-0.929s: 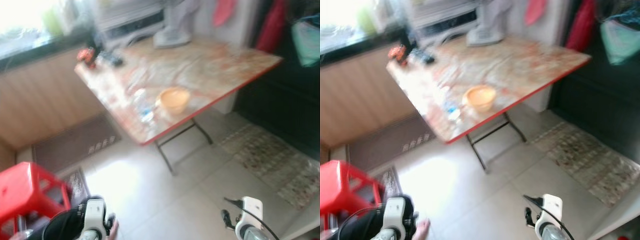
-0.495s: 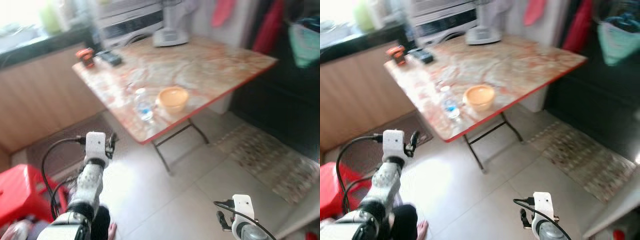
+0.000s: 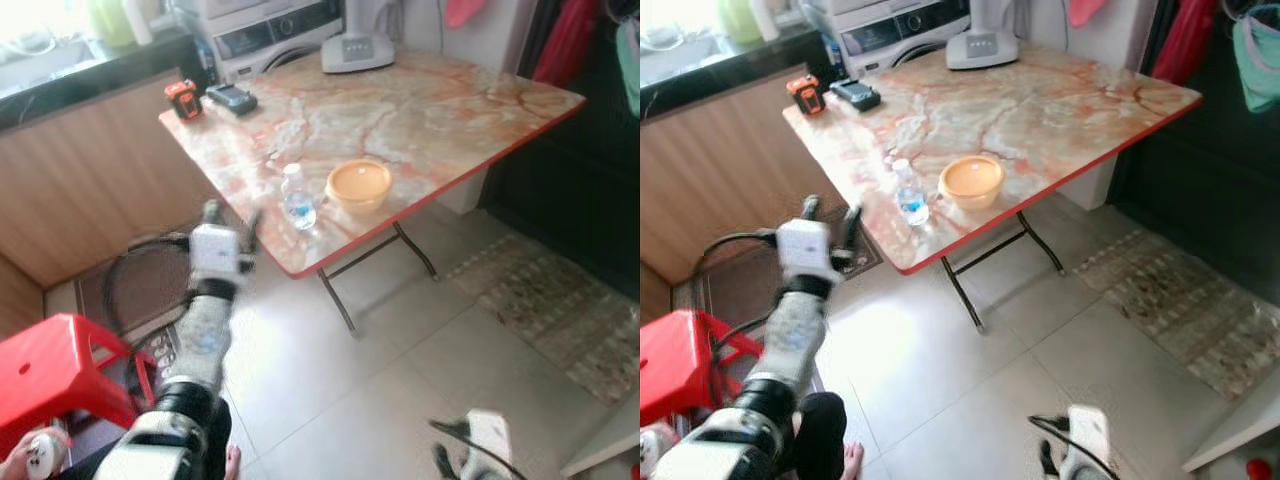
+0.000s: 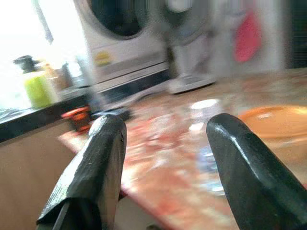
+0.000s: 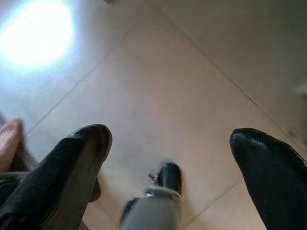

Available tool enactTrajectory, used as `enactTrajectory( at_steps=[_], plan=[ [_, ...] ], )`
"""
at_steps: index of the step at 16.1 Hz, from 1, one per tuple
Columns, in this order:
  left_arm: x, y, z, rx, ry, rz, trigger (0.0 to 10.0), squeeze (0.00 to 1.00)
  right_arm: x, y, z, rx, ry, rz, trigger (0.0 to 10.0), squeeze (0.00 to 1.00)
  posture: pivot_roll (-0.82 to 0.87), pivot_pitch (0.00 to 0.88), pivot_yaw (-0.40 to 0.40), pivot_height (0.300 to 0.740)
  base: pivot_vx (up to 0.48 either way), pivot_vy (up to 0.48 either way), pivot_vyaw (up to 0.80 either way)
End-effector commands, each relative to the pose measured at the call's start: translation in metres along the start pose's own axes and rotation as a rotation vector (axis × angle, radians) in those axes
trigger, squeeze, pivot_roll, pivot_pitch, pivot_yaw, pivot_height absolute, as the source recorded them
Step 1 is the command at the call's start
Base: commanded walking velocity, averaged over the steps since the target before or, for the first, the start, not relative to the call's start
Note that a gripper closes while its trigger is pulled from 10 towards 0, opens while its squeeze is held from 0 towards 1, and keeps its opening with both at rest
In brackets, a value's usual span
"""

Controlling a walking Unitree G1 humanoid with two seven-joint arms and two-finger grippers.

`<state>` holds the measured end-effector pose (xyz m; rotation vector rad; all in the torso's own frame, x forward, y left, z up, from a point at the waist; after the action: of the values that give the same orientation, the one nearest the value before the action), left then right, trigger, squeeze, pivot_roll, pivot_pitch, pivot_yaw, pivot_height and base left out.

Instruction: Restocking fridge

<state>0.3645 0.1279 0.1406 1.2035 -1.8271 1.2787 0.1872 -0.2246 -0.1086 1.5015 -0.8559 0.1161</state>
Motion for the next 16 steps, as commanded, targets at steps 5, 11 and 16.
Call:
enactTrajectory(
  at_steps=[5, 11, 16],
  plan=[
    [-0.012, 0.038, 0.006, -0.031, -0.049, -0.017, 10.0, 0.0, -0.026, 0.007, 0.013, -0.053, -0.152, 0.014, 10.0, 0.0, -0.04, 0.018, 0.138, 0.74, 0.0, 0.0, 0.0],
    [0.005, 0.05, -0.006, 0.02, 0.043, -0.032, 10.0, 0.0, -0.053, 0.021, 0.044, -0.133, -0.194, -0.012, 10.0, 0.0, 0.0, 0.021, 0.095, 0.74, 0.0, 0.0, 0.0],
    [0.009, 0.041, -0.005, -0.05, 0.18, -0.096, 10.0, 1.0, -0.053, 0.023, 0.054, -0.189, -0.217, -0.004, 10.0, 0.0, 0.01, 0.0, 0.104, 0.74, 0.0, 0.0, 0.0]
  ],
)
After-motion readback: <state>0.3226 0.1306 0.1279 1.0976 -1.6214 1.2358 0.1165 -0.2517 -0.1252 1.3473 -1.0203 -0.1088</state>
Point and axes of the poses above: a point about 5 cm out from each wrist's last joint towards the gripper, its own y axis pointing back from the gripper into the wrist, its own x axis along the axis of the wrist's last joint, z = x × y, the point moved 3 cm from there along -y, pointing out of the wrist towards the gripper, and after that the axes turned 15 degrees about -y, right-handed, at the moved point
